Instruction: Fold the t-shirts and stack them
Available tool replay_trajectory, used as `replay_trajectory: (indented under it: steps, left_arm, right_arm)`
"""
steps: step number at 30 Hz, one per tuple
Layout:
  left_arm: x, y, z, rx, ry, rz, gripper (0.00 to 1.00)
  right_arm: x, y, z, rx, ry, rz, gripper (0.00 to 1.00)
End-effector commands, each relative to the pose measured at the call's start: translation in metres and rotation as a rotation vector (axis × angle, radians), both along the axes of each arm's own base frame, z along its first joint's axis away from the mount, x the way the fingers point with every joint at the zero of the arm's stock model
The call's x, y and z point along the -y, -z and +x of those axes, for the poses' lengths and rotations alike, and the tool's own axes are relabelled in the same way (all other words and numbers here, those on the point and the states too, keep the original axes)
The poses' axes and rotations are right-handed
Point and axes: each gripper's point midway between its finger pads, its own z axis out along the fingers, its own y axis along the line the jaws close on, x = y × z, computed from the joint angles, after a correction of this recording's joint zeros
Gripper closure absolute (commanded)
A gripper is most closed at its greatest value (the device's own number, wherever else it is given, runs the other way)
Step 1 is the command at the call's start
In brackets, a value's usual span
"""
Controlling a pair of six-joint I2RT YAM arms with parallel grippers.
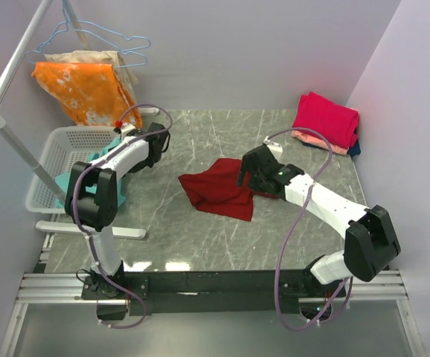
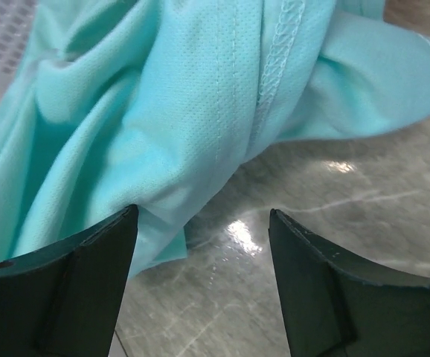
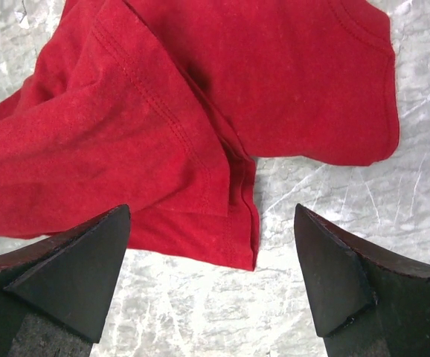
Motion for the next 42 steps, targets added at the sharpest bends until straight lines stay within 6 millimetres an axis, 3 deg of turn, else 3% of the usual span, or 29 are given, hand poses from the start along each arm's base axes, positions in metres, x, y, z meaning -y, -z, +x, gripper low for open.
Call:
replay_trajectory:
  steps: [1,7,12,15,16,17,26,36,40,42]
  left_arm:
    - [-0.022,-0.024,-0.005,0.012,-0.091,0.163,0.26]
    - [-0.036,-0.030,-0.013,-0.025,-0.163,0.316,0.53]
    - [-0.039,-0.034,-0.017,-0.007,-0.169,0.315,0.63]
    - [-0.039,-0.039,-0.020,0.013,-0.179,0.300,0.79]
    - [-0.039,-0.038,-0.022,0.013,-0.181,0.296,0.93]
    - [-0.039,-0.039,-0.022,0.021,-0.185,0.292,0.99]
    - [-0.040,-0.060,-0.033,0.145,-0.233,0.228,0.99]
    - [-0.048,-0.116,-0.039,0.372,-0.289,0.168,0.99]
    - [-0.057,-0.143,-0.028,0.462,-0.313,0.205,0.99]
    - [-0.064,-0.146,-0.023,0.461,-0.325,0.234,0.99]
  right_arm:
    - [-0.003,-0.015,0.017,0.043,0.011,0.009,0.04]
    - [-0.005,-0.016,0.022,0.039,0.013,0.005,0.04]
    - [-0.008,-0.016,0.024,0.034,0.012,0.007,0.05]
    - [-0.008,-0.014,0.024,0.030,0.012,0.009,0.05]
    - [-0.009,-0.015,0.024,0.029,0.011,0.013,0.05]
    - [-0.010,-0.014,0.024,0.030,0.010,0.015,0.05]
    - [-0.012,-0.005,0.022,-0.001,0.010,0.019,0.07]
    - [-0.018,0.002,0.024,-0.028,-0.004,0.023,0.09]
    - [-0.020,0.003,0.024,-0.036,-0.009,0.027,0.09]
    - [-0.022,0.004,0.024,-0.042,-0.014,0.026,0.10]
